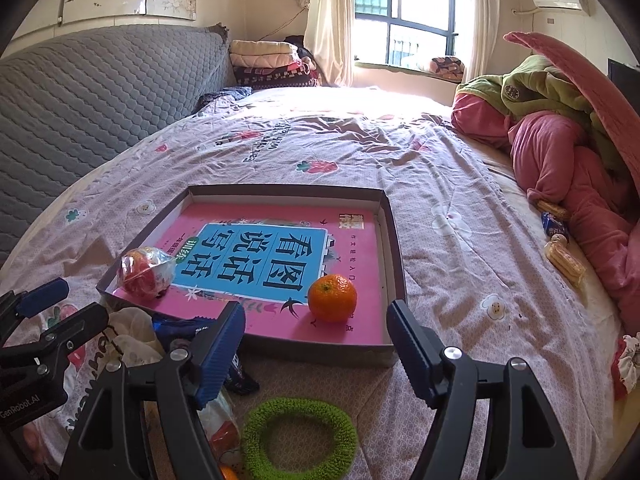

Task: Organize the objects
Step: 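Move left tool to cream cloth bag while right tool approaches white egg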

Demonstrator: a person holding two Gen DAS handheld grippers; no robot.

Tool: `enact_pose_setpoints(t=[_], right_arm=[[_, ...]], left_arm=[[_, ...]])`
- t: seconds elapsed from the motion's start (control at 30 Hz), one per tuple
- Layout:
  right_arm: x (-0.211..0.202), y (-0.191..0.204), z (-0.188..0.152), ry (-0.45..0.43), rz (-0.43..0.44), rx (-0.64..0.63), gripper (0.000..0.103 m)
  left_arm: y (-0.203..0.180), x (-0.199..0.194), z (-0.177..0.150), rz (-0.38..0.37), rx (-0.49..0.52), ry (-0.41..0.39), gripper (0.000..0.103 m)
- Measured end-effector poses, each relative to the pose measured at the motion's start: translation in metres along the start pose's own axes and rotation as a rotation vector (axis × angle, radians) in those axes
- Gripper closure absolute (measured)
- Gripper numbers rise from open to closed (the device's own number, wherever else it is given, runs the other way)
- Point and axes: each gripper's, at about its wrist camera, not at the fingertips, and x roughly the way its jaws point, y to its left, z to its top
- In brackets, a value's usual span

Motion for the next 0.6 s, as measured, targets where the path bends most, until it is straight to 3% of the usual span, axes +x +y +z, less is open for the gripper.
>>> enact_pose_setpoints(t=[0.6], right_arm=[[-0.021,0.028,-0.020,-0.004,0.074,-0.119,0.030]], left_arm=[[0.008,0.003,-0.009,-0.004,0.021,0.054,0.026]])
